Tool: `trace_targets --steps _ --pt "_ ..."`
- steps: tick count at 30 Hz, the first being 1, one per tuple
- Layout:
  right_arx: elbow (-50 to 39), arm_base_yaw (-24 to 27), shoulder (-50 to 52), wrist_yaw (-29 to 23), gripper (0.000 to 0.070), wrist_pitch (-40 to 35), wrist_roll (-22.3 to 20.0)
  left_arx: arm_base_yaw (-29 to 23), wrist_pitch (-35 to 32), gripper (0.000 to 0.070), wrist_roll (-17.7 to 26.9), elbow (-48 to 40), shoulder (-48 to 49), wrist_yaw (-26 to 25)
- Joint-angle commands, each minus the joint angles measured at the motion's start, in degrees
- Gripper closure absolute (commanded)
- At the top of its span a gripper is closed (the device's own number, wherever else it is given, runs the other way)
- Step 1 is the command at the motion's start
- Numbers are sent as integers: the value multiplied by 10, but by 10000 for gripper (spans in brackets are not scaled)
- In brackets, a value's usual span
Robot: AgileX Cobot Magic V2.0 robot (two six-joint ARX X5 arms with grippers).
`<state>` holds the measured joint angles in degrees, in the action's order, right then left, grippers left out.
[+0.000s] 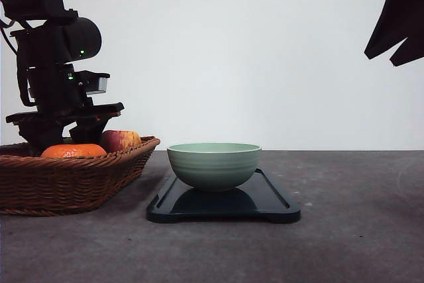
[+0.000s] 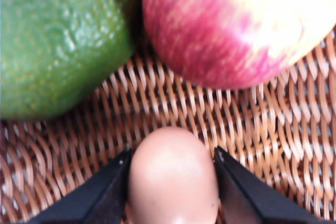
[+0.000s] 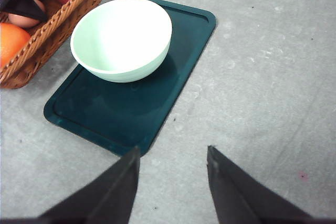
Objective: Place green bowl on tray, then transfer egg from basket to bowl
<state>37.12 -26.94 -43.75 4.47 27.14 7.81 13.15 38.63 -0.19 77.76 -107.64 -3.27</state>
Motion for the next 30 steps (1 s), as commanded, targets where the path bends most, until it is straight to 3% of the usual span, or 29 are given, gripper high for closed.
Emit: trace_targets --steps 1,10,16,21,30 --pt "3 -3 -4 -1 448 -5 6 -2 7 461 -5 14 12 1" --pt "3 -3 -4 -1 448 -5 6 -8 14 472 -7 14 112 1" --pt "3 -3 -4 -1 448 -6 6 10 3 471 -20 14 165 -32" --pt "3 -3 -4 -1 448 -6 6 48 -35 470 -39 14 172 -91" --pt "3 -3 -4 -1 448 -6 6 152 -151 471 -35 14 169 -78"
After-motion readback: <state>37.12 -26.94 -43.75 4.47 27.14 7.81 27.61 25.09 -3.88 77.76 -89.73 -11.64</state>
